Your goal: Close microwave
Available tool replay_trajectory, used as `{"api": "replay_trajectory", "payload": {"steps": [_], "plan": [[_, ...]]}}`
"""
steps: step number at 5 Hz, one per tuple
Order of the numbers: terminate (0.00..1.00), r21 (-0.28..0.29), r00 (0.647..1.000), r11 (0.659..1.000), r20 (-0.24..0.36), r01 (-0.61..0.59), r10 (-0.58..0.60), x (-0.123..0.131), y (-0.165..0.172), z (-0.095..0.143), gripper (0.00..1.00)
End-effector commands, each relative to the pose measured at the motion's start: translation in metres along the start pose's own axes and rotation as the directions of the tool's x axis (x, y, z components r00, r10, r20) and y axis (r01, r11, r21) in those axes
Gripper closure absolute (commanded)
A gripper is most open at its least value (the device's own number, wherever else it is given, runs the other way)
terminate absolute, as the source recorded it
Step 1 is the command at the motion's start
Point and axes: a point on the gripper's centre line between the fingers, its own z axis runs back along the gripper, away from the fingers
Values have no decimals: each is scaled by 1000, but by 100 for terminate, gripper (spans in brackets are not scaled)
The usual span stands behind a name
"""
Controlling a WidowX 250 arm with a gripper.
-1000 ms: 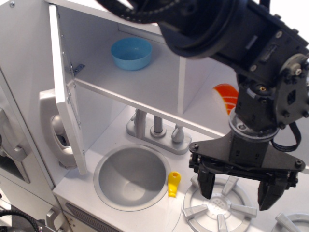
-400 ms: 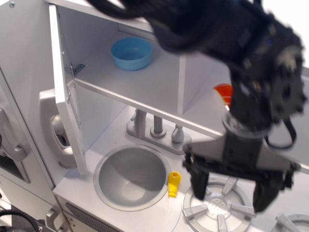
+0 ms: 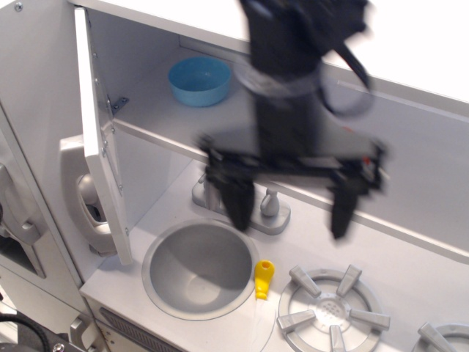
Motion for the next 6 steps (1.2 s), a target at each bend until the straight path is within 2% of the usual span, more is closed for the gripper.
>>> {"api": "replay_trajectory", "payload": {"steps": [1, 3, 5, 6], "plan": [[0, -4, 990, 994, 89, -106, 105, 20, 64, 48, 0], [0, 29, 962, 971, 145, -236, 230, 56, 114, 59, 0], [0, 54, 943, 954, 177, -296, 282, 84, 150, 65, 0], [0, 86, 941, 948, 176, -307, 289, 89, 155, 52, 0]]}}
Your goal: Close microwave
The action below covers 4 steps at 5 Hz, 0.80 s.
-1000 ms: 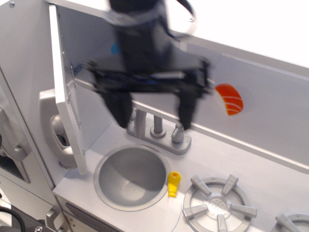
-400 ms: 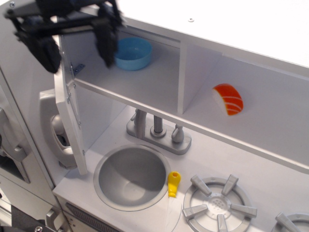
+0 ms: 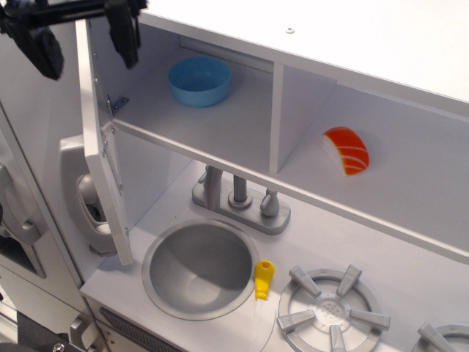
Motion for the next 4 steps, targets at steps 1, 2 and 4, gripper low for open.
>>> {"api": "replay_trajectory", "payload": {"steps": [1, 2, 4], "plan": [[0, 45, 998, 999, 56, -13, 10, 8, 9, -6, 0], [0, 57, 998, 998, 64, -31, 27, 13, 12, -21, 0], [0, 64, 998, 997, 53, -40, 37, 12, -8, -51, 0]]}}
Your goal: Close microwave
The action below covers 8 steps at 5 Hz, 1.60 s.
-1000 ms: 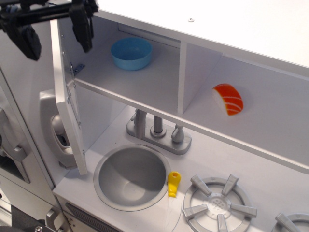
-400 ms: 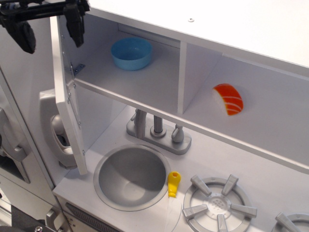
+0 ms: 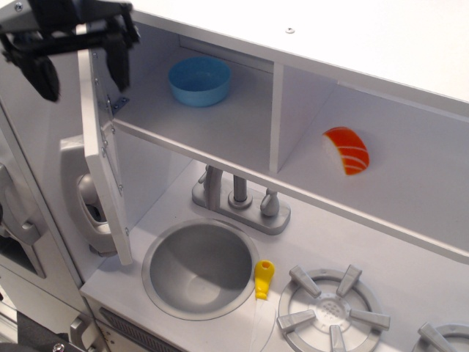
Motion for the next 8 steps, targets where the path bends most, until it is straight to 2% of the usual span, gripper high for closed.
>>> {"api": "replay_trajectory", "payload": {"steps": [1, 2, 3, 5, 6, 8], "plan": [[0, -55, 1000, 998, 24, -2, 3, -6, -27, 8, 0], [0, -94, 1000, 996, 10, -5, 6, -14, -45, 17, 0], [0, -139, 1000, 990, -26, 10, -14, -36, -68, 26, 0], [0, -260, 994, 963, -58, 75, -93, -66, -96, 57, 0], [0, -238, 985, 960, -49, 149, -165, -83, -69, 54, 0], [0, -161, 990, 978, -30, 133, -140, -63, -7, 45, 0]]}}
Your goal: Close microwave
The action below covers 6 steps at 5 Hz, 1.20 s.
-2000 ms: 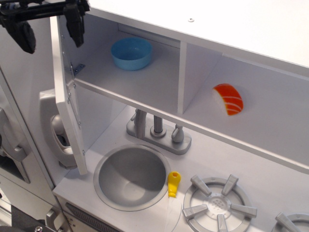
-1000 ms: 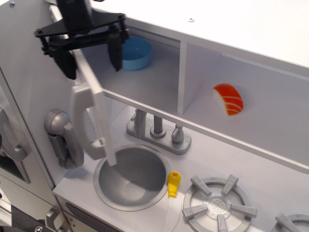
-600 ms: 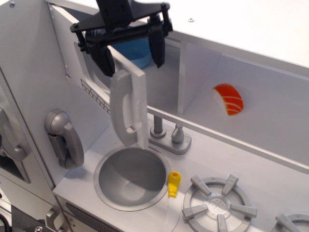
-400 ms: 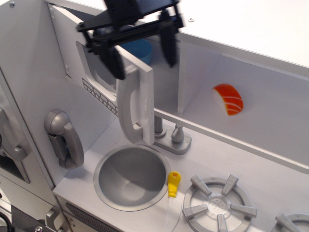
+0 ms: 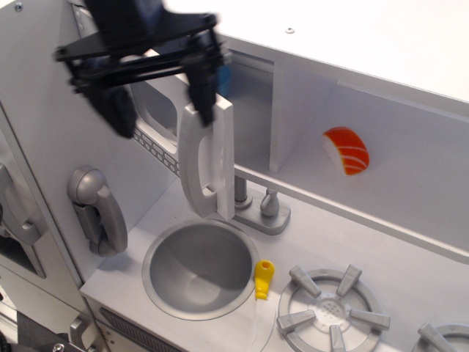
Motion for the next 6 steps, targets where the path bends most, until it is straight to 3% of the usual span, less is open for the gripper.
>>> {"api": "replay_trajectory", "payload": {"steps": [1, 2, 3, 4, 6], "plan": [[0, 98, 993, 991, 88, -88, 79, 25, 59, 14, 0], [0, 112, 985, 986, 133, -123, 108, 43, 65, 10, 0], [0, 157, 978, 974, 153, -163, 139, 64, 63, -6, 0], [0, 168, 976, 971, 162, -170, 143, 75, 57, -20, 0], [0, 148, 973, 974, 179, -173, 145, 87, 41, -23, 0]]}}
